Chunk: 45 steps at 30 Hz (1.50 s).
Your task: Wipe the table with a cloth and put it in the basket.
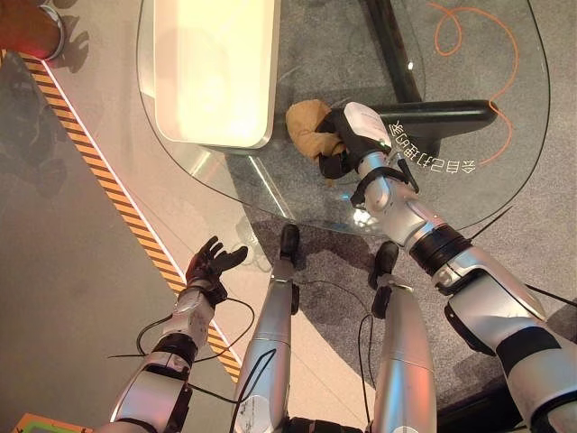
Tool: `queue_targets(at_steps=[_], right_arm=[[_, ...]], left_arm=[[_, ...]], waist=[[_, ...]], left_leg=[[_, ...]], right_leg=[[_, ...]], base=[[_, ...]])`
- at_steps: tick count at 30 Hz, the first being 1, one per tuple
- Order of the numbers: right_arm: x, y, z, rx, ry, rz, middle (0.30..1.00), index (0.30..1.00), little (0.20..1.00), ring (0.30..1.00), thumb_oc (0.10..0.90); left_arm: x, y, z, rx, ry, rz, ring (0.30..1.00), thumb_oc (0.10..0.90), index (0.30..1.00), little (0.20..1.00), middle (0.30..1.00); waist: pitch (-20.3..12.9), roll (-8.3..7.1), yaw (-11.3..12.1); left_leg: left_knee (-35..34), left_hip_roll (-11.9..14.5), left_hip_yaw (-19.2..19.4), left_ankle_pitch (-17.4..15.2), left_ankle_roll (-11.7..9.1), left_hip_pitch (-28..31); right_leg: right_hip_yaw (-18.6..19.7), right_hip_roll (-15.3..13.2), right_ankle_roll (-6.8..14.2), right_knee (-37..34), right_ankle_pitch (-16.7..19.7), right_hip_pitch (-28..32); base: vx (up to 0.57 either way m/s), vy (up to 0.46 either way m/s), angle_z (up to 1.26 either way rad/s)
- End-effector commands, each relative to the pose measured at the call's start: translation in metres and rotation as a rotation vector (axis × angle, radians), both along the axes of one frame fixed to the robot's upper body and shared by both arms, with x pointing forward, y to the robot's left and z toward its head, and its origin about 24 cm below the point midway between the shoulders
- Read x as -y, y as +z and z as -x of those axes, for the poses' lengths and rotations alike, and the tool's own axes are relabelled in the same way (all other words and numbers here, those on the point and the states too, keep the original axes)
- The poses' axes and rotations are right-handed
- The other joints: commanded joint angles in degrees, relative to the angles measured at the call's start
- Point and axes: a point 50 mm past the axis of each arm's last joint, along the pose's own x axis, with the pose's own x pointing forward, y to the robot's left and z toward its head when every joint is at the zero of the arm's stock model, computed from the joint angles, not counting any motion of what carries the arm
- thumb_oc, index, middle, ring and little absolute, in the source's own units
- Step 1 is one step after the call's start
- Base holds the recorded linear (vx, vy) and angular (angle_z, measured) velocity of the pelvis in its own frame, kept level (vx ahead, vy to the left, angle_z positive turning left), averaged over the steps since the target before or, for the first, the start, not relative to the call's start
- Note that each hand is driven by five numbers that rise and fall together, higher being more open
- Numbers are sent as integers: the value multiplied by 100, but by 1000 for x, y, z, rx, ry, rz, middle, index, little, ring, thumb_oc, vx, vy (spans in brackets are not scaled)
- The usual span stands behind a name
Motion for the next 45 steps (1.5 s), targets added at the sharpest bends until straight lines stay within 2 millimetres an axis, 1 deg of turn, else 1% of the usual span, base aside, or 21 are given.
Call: queue_targets(at_steps=[1,6,9,13,14,16,20,21,22,23,25,26,27,29,31,34,36,37,40,44,45], right_arm=[[-73,-44,26,-139,281,22,300,300,200,300,100],[-70,-43,25,-130,271,36,300,300,200,300,100],[-66,-42,23,-111,250,26,300,300,200,300,100],[-53,-34,17,-46,168,-26,300,300,200,300,100],[-44,-28,13,-13,122,-63,300,300,200,300,100],[-32,-17,8,42,64,-107,300,300,200,300,100],[-10,8,0,145,-27,-212,300,300,200,300,100],[-8,11,0,158,-36,-221,300,300,200,300,100],[1,21,-2,195,-74,-246,300,300,200,300,100],[1,21,-2,195,-75,-246,300,300,200,300,100],[20,35,-5,259,-145,-274,300,300,200,300,100],[27,38,-5,282,-171,-280,300,300,200,300,100],[30,40,-5,287,-178,-280,300,300,200,300,100],[47,48,-5,337,-240,-289,300,300,200,300,100],[58,53,-5,364,-280,-304,300,300,200,300,100],[81,59,-3,418,-355,-331,300,300,200,300,100],[92,60,-3,427,-387,-343,300,300,200,300,100],[101,62,-2,437,-419,-351,300,300,200,300,100],[121,64,0,458,-488,-366,300,300,200,300,100],[144,65,3,467,-573,-386,300,300,200,300,100],[157,64,5,471,-619,-398,300,300,200,300,100]], left_arm=[[-23,5,2,-1,81,-59,900,800,900,900,900],[-25,5,2,0,79,-62,900,800,900,900,900],[-23,6,1,0,74,-61,900,800,900,900,900],[-25,5,1,-1,74,-59,900,800,900,900,900],[-25,4,2,-4,77,-59,900,800,900,900,900],[-26,3,4,-7,80,-59,900,800,900,900,900],[-27,-1,7,-9,81,-58,900,800,900,900,900],[-27,-1,8,-8,81,-57,900,800,900,900,900],[-25,-1,8,-8,82,-57,900,800,900,900,900],[-25,-1,8,-8,82,-57,900,800,900,900,900],[-27,-3,11,-9,85,-55,900,800,900,900,900],[-27,-4,12,-8,88,-52,900,800,900,900,900],[-28,-4,12,-8,89,-51,900,800,900,900,900],[-30,-5,14,-7,99,-43,900,800,900,900,900],[-32,-6,15,-7,104,-41,900,800,900,900,900],[-36,-5,16,-6,113,-34,900,800,900,900,900],[-37,-5,17,-6,115,-32,900,800,900,900,900],[-38,-5,17,-5,117,-30,900,800,900,900,900],[-40,-5,18,-6,119,-26,900,800,900,900,900],[-44,-4,18,-7,125,-22,900,800,900,900,900],[-45,-3,18,-7,129,-22,900,800,900,900,900]], waist=[[-98,63,109],[-98,34,102],[-98,31,97],[-98,46,93],[-98,55,91],[-98,66,95],[-98,69,103],[-98,68,104],[-98,65,104],[-98,65,105],[-98,62,108],[-98,62,100],[-98,64,99],[-98,70,75],[-98,72,59],[-98,59,23],[-98,53,6],[-98,49,-9],[-98,53,-26],[-98,60,-51],[-98,57,-59]], left_leg=[[190,-765,313,-71,701,-183],[210,-750,309,-74,695,-194],[209,-750,312,-73,696,-182],[184,-746,316,-58,698,-162],[183,-741,313,-57,701,-165],[182,-731,309,-64,704,-169],[226,-716,303,-81,705,-195],[230,-713,305,-83,705,-198],[235,-712,307,-87,712,-203],[236,-711,307,-87,712,-204],[247,-706,301,-103,720,-204],[248,-702,308,-108,724,-202],[246,-701,310,-110,726,-202],[243,-691,325,-119,736,-213],[245,-684,337,-132,744,-215],[282,-670,350,-168,762,-248],[287,-665,358,-181,770,-257],[287,-664,367,-187,775,-264],[316,-654,373,-211,784,-285],[345,-650,387,-236,791,-302],[347,-642,391,-248,793,-304]], right_leg=[[-467,327,-141,-669,404,64],[-477,324,-135,-652,415,57],[-482,317,-136,-659,422,70],[-483,315,-131,-666,439,82],[-479,310,-130,-661,446,76],[-476,306,-126,-653,452,65],[-473,298,-118,-612,466,46],[-472,298,-116,-608,468,42],[-474,299,-112,-593,471,34],[-473,299,-112,-593,471,34],[-480,289,-103,-578,467,39],[-481,289,-106,-576,465,38],[-479,291,-107,-576,463,38],[-463,299,-111,-566,453,16],[-457,302,-114,-558,443,8],[-446,304,-114,-532,429,-26],[-441,309,-116,-533,423,-36],[-440,313,-119,-545,429,-46],[-439,297,-123,-526,418,-69],[-424,304,-128,-514,397,-82],[-417,310,-130,-508,383,-85]], base=[[0,0,0],[0,0,0],[0,0,0],[0,0,0],[0,0,0],[0,0,0],[0,0,0],[0,0,0],[0,0,0],[0,0,0],[0,0,0],[0,0,0],[-5,35,0],[-8,44,-1],[-3,18,0],[0,0,0],[0,0,0],[0,0,0],[0,0,0],[0,0,0],[0,0,0]])
